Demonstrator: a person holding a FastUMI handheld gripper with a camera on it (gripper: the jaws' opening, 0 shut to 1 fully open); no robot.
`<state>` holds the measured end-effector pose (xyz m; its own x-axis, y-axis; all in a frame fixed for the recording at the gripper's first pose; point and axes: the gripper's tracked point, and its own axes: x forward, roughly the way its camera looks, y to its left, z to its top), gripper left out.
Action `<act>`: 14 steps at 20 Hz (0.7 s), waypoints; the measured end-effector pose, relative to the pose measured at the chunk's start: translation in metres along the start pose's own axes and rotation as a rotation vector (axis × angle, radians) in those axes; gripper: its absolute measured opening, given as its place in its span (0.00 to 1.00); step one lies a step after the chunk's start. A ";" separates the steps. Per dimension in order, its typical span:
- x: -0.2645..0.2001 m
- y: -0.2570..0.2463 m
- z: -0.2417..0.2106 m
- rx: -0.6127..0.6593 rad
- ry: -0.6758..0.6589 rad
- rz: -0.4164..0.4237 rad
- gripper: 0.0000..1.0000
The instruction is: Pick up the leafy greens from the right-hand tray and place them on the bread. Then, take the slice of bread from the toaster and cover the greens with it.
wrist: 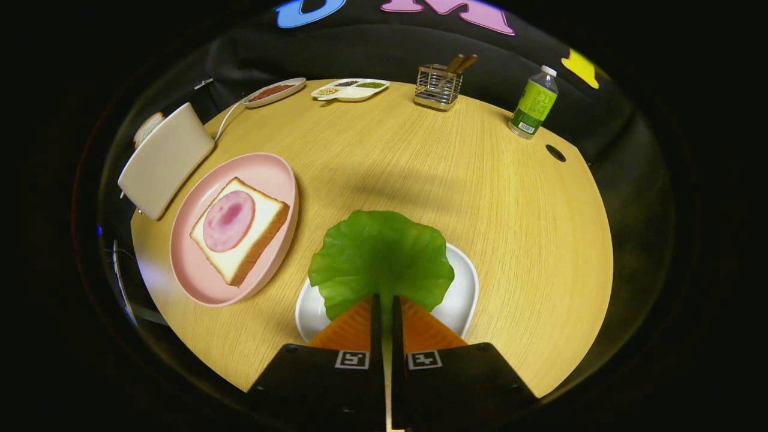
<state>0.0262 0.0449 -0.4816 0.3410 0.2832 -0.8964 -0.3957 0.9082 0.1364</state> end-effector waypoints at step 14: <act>-0.094 0.082 0.079 0.017 -0.191 0.147 0.09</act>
<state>0.0289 0.1172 -0.3523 0.4365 0.4644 -0.7706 -0.4393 0.8575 0.2680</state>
